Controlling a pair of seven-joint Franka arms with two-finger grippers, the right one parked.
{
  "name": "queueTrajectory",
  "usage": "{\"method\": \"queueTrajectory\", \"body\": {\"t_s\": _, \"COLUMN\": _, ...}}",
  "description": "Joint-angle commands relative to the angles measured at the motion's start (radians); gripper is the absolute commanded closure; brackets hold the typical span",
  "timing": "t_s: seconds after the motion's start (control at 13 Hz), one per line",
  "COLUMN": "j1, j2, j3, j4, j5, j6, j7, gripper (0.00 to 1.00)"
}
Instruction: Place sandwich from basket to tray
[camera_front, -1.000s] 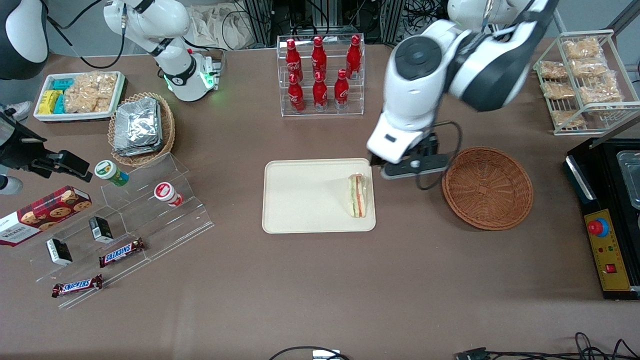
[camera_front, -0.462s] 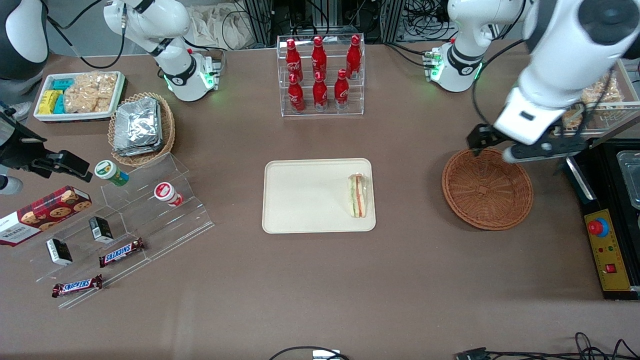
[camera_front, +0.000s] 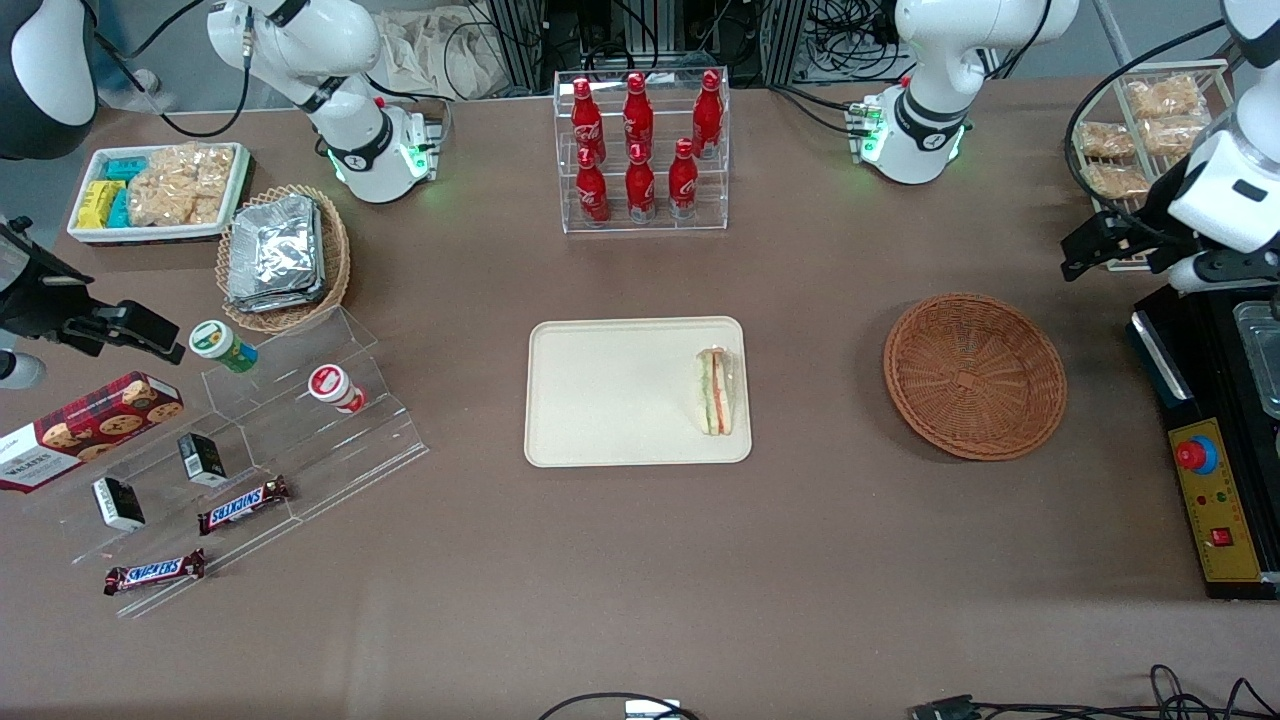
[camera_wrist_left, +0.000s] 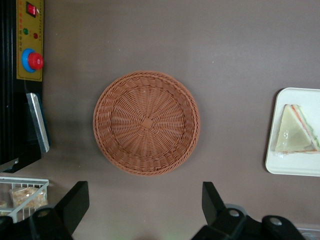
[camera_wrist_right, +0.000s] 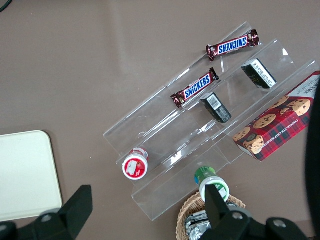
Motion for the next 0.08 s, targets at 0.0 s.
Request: {"method": "queueTrajectory", "body": {"t_s": 0.0, "j1": -0.020, "j2": 0.015, "j3": 0.008, "j4": 0.059, "j5": -0.003, "j6": -0.041, "j7": 0.012, "gripper": 0.00}}
